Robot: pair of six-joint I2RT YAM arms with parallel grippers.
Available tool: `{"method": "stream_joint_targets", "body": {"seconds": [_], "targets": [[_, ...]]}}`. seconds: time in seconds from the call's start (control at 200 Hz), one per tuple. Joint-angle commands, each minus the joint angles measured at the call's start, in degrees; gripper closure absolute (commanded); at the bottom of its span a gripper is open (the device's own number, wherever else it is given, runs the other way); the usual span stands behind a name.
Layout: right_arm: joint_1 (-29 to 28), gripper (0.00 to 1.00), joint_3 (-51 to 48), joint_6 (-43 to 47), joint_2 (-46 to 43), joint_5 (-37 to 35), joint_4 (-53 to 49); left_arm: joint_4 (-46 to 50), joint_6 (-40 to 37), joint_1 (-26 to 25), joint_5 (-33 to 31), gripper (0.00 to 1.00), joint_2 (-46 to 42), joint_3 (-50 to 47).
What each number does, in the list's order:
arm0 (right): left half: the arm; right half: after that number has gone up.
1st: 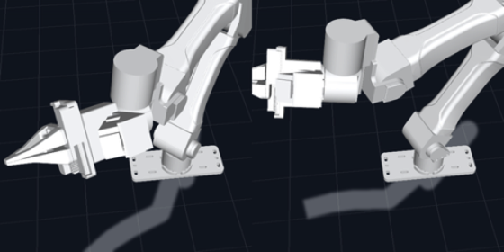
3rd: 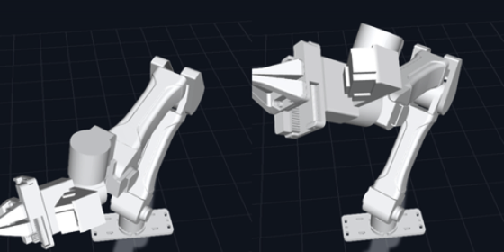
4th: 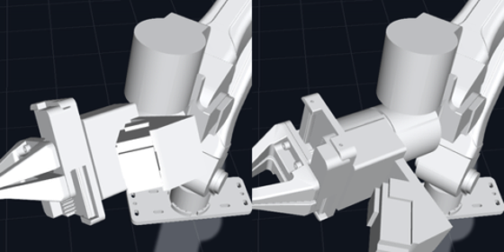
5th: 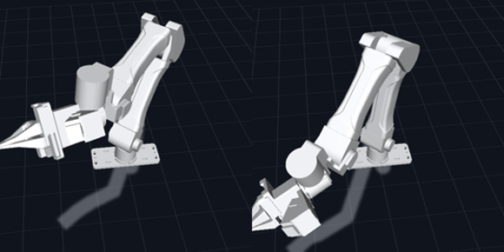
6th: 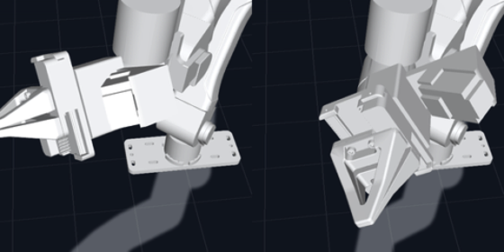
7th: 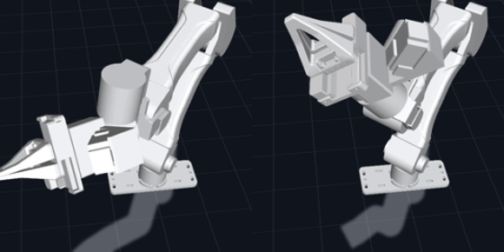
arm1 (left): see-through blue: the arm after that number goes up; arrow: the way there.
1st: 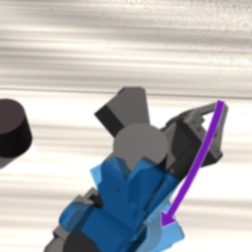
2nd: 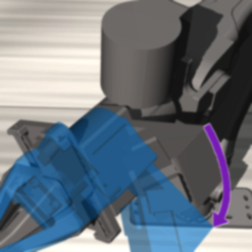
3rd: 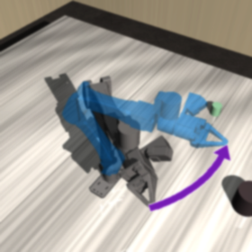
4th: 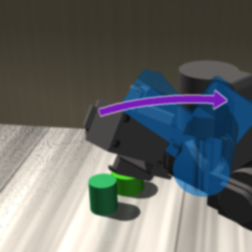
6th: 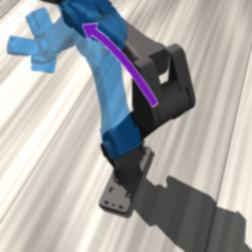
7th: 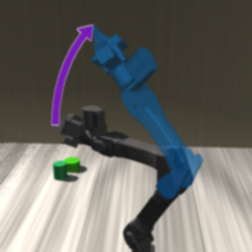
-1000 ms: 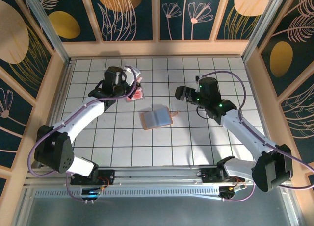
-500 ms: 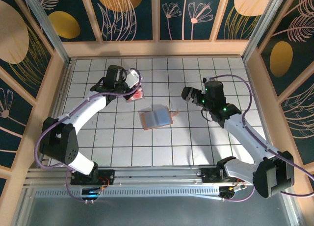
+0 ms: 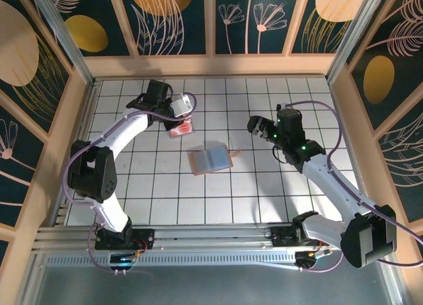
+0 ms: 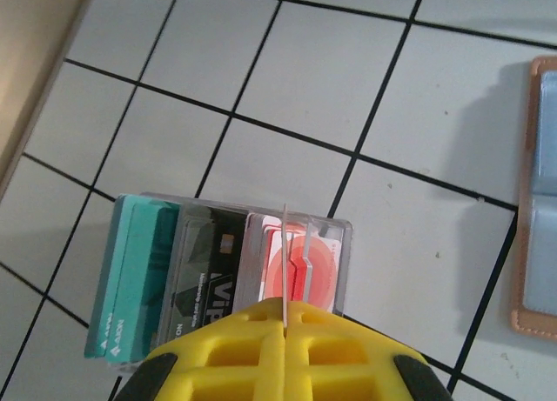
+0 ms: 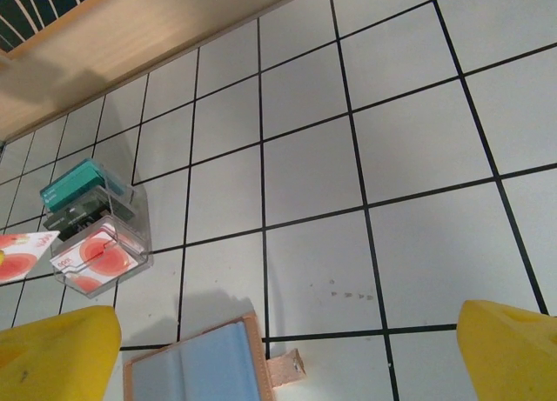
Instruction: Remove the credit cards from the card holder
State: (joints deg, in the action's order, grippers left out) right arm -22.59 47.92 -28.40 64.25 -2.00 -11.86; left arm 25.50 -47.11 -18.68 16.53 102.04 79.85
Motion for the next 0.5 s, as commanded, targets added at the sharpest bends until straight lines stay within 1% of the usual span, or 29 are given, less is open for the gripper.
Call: {"method": "stream_joint_targets", "body": {"seconds": [0.0,0.14,0.49], "targets": [[0.42,0.01,0.92,-0.99,-0.57,-2.46,-0.02,6.19,-6.98,1.21,3.58,1.0,3.51,4.42],[0.36,0.01,1.2,-1.47,-0.63,-3.85,-1.19,9.12,-9.84,1.43,2.92,1.0,6.75,7.6],[0.51,0.01,2.16,-1.83,1.07,-4.9,-1.96,13.7,-12.38,1.83,2.93,1.0,11.61,12.58]]}}
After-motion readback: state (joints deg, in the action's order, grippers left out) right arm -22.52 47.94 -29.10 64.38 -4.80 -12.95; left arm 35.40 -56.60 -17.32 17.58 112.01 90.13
